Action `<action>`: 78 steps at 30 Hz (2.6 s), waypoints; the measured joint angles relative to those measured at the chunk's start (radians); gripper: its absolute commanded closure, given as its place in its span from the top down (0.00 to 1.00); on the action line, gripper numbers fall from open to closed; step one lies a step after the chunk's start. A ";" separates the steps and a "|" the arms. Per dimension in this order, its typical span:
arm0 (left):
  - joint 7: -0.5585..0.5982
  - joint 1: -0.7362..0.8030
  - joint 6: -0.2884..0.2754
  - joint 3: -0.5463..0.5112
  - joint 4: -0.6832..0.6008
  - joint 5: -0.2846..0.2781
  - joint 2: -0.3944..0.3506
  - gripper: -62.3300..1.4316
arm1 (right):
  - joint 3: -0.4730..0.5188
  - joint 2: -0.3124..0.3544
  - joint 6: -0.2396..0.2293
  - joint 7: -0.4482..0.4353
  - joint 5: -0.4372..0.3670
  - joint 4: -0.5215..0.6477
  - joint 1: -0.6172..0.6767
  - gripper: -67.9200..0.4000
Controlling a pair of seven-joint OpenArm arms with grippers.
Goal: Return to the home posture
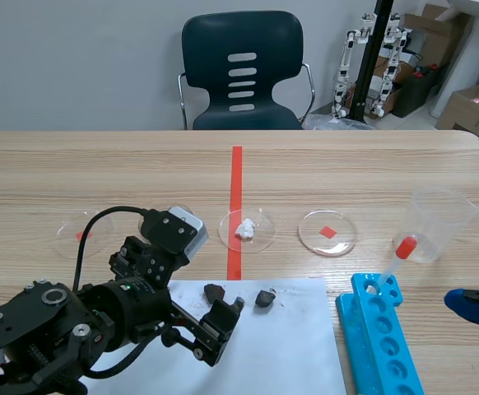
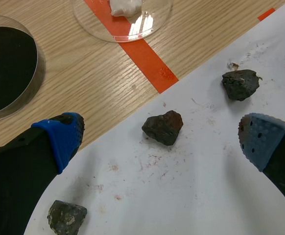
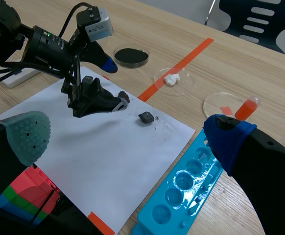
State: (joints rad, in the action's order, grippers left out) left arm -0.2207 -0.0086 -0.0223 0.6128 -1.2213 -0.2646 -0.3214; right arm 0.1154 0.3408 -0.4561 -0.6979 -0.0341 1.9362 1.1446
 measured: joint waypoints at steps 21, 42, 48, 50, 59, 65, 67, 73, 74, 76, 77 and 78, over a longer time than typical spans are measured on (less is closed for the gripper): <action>-0.004 0.108 0.000 -0.008 -0.101 0.167 -0.079 1.00 | 0.000 0.000 0.000 0.000 0.000 0.000 0.000 1.00; 0.174 0.682 0.010 -0.506 -0.528 0.182 -0.130 1.00 | 0.000 0.000 0.000 0.000 0.000 0.000 0.000 1.00; 0.248 0.821 0.010 -0.549 -0.575 0.182 -0.130 1.00 | 0.000 0.000 0.000 0.000 0.000 0.000 0.000 1.00; 0.314 0.866 0.010 -0.561 -0.583 0.182 -0.130 1.00 | 0.000 0.000 0.000 0.000 0.000 0.000 0.000 1.00; 0.511 1.005 0.010 -0.597 -0.606 0.177 -0.126 1.00 | 0.000 0.000 0.000 0.000 0.000 0.000 0.000 1.00; 0.519 1.043 0.010 -0.634 -0.653 0.178 -0.092 1.00 | 0.000 0.000 0.000 0.000 0.000 0.000 0.000 1.00; 0.519 1.048 0.010 -0.641 -0.670 0.178 -0.092 1.00 | 0.000 0.000 0.000 0.000 0.000 0.000 0.000 1.00; 0.519 1.048 0.011 -0.656 -0.700 0.178 -0.092 1.00 | 0.000 0.000 0.000 0.000 0.000 0.000 0.000 1.00; 0.519 1.047 0.010 -0.656 -0.700 0.178 -0.092 1.00 | 0.000 0.000 0.000 0.000 0.000 0.000 0.000 1.00; 0.519 1.047 0.010 -0.658 -0.700 0.178 -0.092 1.00 | 0.000 0.000 0.000 0.000 0.000 0.000 0.000 1.00; 0.519 1.047 0.011 -0.662 -0.700 0.178 -0.092 1.00 | 0.000 0.000 0.000 0.000 0.000 0.000 0.000 1.00; 0.519 1.047 0.011 -0.666 -0.700 0.178 -0.092 1.00 | 0.000 0.000 0.000 0.000 0.000 0.000 0.000 1.00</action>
State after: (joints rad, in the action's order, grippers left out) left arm 0.2985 1.0386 -0.0116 -0.0536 -1.9213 -0.0868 -0.4129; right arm 0.1154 0.3405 -0.4561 -0.6979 -0.0338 1.9362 1.1446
